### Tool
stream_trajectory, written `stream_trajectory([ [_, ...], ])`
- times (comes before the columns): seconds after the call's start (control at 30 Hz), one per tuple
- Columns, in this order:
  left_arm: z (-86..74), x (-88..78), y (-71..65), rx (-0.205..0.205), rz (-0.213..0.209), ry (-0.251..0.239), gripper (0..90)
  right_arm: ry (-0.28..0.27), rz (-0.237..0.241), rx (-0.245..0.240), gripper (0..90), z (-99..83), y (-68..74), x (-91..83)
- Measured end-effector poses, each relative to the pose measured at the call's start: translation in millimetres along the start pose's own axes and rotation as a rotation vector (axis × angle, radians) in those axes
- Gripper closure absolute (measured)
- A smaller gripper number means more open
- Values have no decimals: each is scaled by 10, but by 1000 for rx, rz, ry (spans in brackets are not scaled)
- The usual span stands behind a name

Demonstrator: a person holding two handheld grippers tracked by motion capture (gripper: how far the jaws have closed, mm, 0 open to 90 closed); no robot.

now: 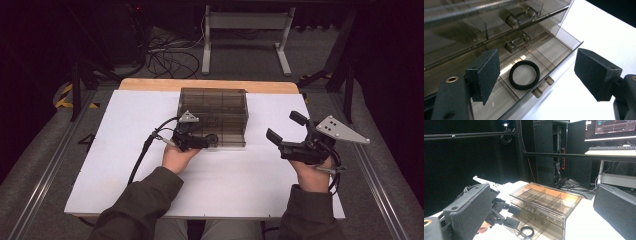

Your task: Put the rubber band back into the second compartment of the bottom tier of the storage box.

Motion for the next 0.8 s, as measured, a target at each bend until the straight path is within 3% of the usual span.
stream_trajectory([
  [0.37,61,-81,-6,88,22,-27,154,7,4,-5,23,-14,9,12],
  [0.8,208,-194,-112,134,16,-105,113,11,8,-9,23,-28,23,28],
])
Point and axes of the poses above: each handheld gripper's, and its own axes: x roughly forward along the jaws, z roughly out of its top, y roughly to its left, the point moved 9 cm from there along x, roughly forward along the jaws, and after that the axes turned 12 degrees about -y, right-handed, at the moved point
